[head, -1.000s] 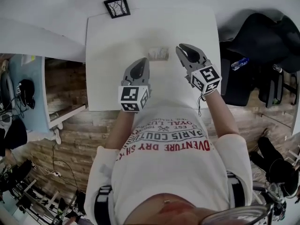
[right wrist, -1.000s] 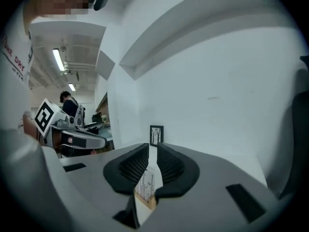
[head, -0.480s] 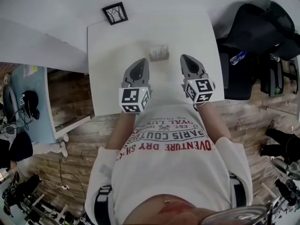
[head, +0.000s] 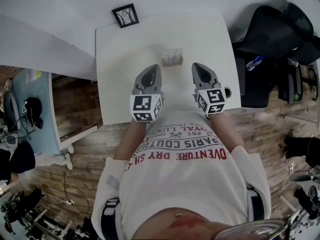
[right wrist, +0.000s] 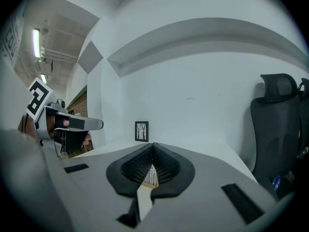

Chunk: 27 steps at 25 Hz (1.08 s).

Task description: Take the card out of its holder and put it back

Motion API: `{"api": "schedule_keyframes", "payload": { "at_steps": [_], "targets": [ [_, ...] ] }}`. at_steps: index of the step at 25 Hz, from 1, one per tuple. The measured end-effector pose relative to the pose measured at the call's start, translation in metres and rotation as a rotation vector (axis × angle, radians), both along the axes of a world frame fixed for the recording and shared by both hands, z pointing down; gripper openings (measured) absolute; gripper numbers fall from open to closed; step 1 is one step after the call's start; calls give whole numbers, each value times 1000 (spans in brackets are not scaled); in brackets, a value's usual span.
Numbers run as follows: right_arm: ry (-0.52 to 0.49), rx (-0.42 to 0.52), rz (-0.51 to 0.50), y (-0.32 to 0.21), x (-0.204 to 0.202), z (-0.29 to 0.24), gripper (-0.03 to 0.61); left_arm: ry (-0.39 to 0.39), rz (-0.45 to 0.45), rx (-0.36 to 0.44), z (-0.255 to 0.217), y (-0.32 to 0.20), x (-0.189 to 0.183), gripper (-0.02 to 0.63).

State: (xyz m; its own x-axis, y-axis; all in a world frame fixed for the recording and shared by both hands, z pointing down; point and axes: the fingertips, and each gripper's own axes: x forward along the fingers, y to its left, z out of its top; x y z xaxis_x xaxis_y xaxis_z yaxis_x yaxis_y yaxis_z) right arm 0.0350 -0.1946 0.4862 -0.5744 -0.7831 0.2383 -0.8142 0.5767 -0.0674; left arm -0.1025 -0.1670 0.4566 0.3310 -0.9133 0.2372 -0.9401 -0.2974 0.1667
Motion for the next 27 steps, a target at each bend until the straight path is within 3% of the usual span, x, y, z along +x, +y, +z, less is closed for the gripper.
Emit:
{"api": "schedule_keyframes", "payload": {
  "at_steps": [27],
  "targets": [
    [23, -56, -30, 21, -11, 11, 25, -8, 3, -25, 6, 16, 1, 25]
  ]
}}
